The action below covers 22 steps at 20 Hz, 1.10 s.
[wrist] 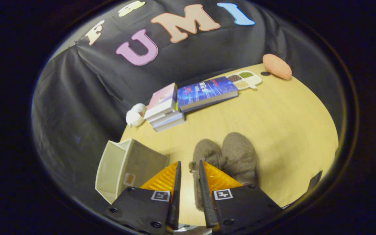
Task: Open the storage box then place both shoes into the box .Put the left shoe in first, then the right shoe, with the right side of both shoes facing outward in a uniform manner.
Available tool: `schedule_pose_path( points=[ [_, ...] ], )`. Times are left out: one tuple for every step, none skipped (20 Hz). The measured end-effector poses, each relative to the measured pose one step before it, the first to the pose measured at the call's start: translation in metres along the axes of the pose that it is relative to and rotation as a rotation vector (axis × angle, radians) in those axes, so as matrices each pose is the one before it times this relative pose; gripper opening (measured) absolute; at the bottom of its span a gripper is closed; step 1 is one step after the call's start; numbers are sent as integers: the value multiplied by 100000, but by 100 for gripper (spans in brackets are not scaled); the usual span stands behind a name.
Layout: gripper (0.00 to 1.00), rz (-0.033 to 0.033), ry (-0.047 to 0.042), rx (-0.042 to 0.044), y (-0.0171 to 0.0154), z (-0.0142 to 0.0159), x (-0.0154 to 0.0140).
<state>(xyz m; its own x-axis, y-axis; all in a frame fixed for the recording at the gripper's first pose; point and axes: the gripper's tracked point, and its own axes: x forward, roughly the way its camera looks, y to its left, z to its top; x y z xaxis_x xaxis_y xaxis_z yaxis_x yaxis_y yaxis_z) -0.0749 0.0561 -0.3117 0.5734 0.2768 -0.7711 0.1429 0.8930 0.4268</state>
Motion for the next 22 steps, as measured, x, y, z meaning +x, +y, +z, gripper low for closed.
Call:
schedule_pose_path(
  points=[
    [34, -1760, 1924, -1315, -663, -1033, 240],
    [34, -1679, 2068, -1686, -378, -893, 242],
    [34, -1357, 1785, -1438, -252, -776, 136],
    [34, -551, 1834, -953, -249, -745, 202],
    [34, -736, 1735, -736, -205, -837, 404],
    [34, -1139, 660, -813, -378, -401, 247],
    [34, -1679, 848, -772, -428, -425, 158],
    [34, -717, 1224, -275, -256, -366, 259],
    [34, -99, 1397, 319, -97, -418, 215],
    [34, 40, 1087, 747, -155, -182, 266],
    [33, -862, 1571, 643, -286, -367, 130],
    [33, -142, 944, 815, -172, -151, 220],
    [33, -493, 556, 720, -84, 52, 187],
    [33, -1063, 647, 169, -205, 42, 249],
    [32, -1230, 1020, -26, -161, 20, 578],
    [32, -1802, 1233, -65, -318, -216, 168],
    [32, -1466, 1229, 280, -137, -121, 271],
    [32, -1166, 1087, 402, -65, -15, 396],
    [32, -710, 1160, 111, 62, -43, 373],
    [32, -75, 585, 87, 324, -26, 485],
    [32, -465, 1069, -455, 99, 69, 380],
    [32, -507, 508, -186, 16, 27, 406]
  ],
)
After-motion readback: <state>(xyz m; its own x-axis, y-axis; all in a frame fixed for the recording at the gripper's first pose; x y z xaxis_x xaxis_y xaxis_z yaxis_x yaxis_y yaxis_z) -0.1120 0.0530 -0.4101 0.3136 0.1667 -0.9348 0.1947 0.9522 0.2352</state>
